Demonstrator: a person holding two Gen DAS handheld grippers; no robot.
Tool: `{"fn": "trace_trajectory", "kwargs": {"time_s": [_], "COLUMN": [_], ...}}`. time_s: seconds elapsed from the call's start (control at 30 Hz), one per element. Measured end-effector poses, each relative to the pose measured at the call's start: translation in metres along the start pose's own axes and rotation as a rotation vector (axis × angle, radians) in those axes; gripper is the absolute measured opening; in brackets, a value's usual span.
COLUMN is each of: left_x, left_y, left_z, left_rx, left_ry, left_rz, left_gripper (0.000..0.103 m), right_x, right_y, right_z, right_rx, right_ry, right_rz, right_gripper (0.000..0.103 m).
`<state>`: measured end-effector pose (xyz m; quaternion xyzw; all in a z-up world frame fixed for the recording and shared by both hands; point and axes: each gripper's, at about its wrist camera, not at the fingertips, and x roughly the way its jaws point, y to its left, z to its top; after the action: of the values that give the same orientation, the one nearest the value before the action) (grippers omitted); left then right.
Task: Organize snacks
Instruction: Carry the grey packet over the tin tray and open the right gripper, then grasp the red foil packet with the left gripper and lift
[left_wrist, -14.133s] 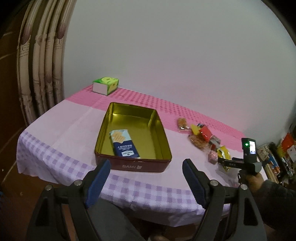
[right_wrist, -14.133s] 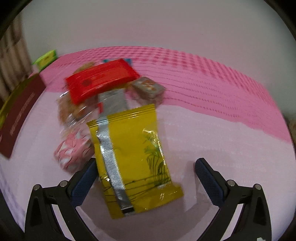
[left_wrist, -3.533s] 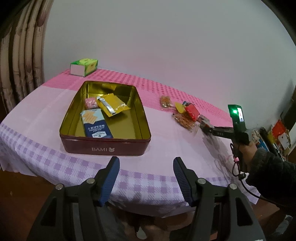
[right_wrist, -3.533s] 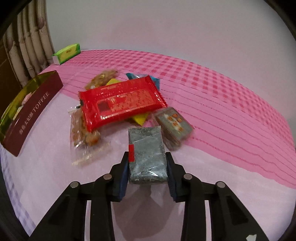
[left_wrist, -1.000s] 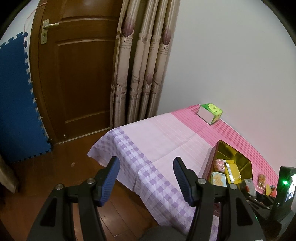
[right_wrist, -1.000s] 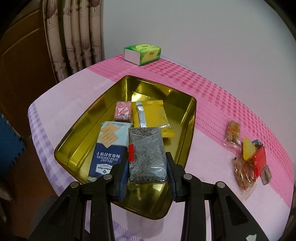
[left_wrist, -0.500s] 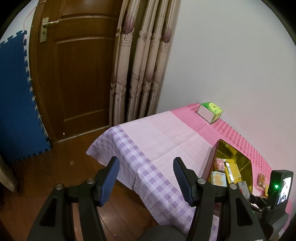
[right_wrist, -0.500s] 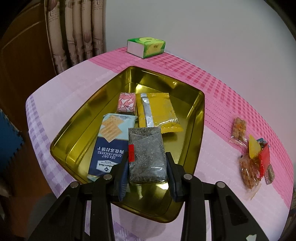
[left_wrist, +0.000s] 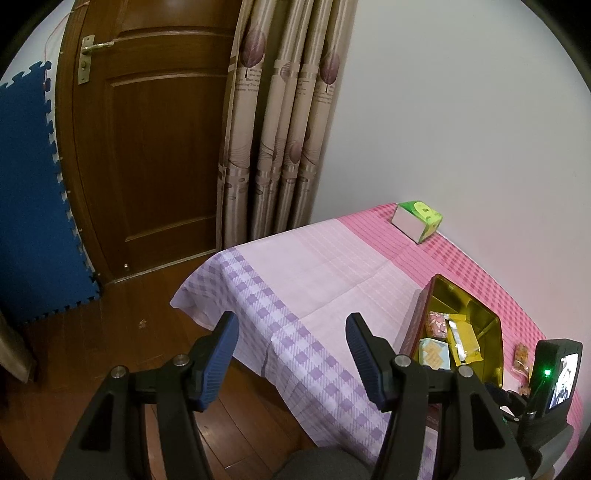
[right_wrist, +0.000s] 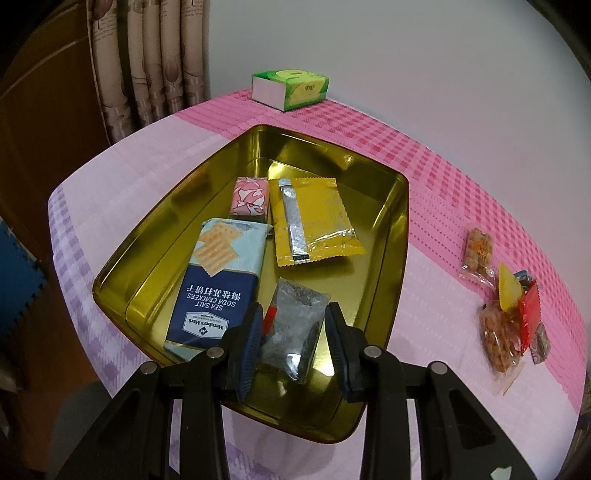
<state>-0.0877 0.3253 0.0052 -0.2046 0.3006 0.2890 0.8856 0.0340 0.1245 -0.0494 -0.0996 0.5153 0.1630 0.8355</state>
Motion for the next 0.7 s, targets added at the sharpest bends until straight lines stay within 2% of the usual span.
{"fn": "trace_trajectory", "kwargs": {"time_s": [0.37,0.5,0.6,0.7], "left_x": [-0.001,-0.001,0.001,0.003], "left_y": [-0.006,-0.014,-0.030,-0.063], "left_z": [-0.002,-0.004,-0.010,-0.025], "left_rx": [0.031,0.065,0.128,0.290], "left_ry": [-0.009,-0.004,0.027,0.077], "left_rz": [-0.015,-0.054,-0.120,-0.216], "left_gripper": [0.061,0.061,0.061,0.062], "right_x": [-0.016,-0.038,-0.055,-0.074], "right_y": [-0.008,-0.038,-0.074,-0.124], "right_z": [-0.003,-0.026,-0.053,-0.093], "right_rx": [0.021,0.068,0.111,0.171], "right_ry": [-0.046,-0.094,-0.116,-0.131], "right_rz": [0.034,0.083,0.094,0.070], "right_gripper": [0.032,0.033,0.034,0.035]}}
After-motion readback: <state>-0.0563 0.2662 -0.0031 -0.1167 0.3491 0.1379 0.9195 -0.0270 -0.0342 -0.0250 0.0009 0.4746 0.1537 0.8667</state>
